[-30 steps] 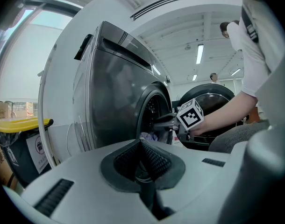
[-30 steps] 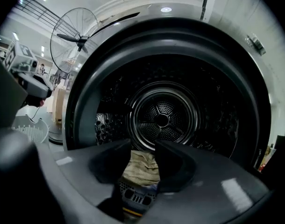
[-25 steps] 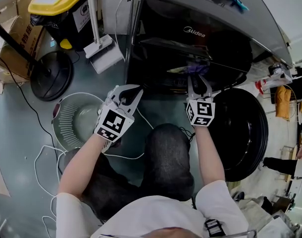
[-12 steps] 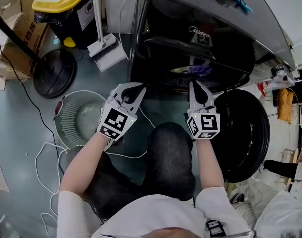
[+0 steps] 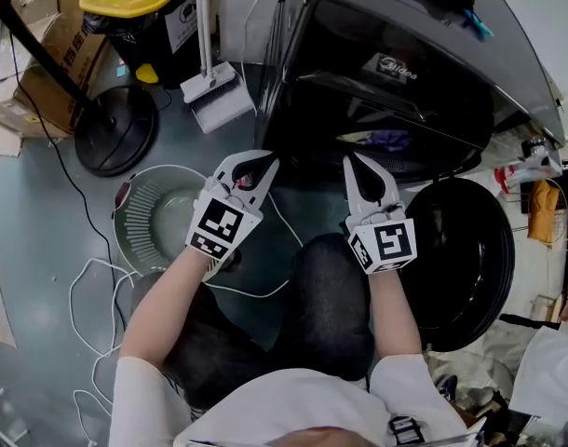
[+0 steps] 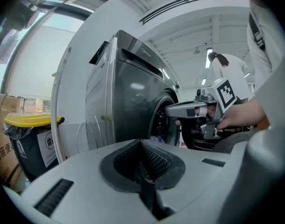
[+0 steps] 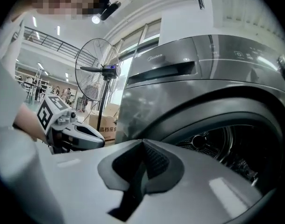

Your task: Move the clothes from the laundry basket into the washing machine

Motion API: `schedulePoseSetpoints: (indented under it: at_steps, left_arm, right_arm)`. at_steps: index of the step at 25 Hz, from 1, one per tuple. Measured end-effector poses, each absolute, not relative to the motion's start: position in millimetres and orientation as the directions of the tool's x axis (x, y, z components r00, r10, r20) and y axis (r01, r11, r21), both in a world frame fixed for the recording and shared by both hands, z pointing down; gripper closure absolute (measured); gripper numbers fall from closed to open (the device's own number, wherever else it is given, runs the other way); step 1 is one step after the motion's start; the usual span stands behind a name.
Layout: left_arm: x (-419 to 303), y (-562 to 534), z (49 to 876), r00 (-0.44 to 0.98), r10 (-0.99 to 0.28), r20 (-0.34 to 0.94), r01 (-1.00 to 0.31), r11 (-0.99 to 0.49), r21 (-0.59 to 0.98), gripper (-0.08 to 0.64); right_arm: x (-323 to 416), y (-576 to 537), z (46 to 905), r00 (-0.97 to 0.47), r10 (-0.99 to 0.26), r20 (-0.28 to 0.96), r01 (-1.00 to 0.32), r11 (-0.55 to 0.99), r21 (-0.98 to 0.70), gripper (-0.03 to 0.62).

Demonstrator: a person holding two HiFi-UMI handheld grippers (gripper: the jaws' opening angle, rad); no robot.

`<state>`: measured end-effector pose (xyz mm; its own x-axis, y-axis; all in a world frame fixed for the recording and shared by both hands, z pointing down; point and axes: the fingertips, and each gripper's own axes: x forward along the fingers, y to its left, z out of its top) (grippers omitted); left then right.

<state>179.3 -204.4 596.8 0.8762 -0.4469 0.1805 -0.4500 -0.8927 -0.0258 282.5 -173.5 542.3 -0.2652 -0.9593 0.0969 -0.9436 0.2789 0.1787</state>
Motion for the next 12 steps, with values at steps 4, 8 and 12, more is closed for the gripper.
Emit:
schedulePoseSetpoints:
  at_steps: [4, 8, 12]
  left_arm:
    - [169, -207, 588, 0.87, -0.466, 0.162, -0.469, -0.883, -0.02, 0.554]
    - [156, -215, 577, 0.855, -0.501, 0.132, -0.506, -0.863, 0.002, 0.554]
    - [139, -225, 572, 0.831, -0.544, 0.115, -0.549, -0.836, 0.02, 0.554]
  right_arm:
    - [257, -183, 546, -0.331, -0.938, 0.103, -0.923, 0.345, 0.169, 0.581]
    - [229, -194, 547, -0.405, -0.909, 0.101, -0.894, 0.417, 0.167, 0.581]
    - [206, -204, 550, -0.463, -0.88, 0.105, -0.866, 0.475, 0.159, 0.581]
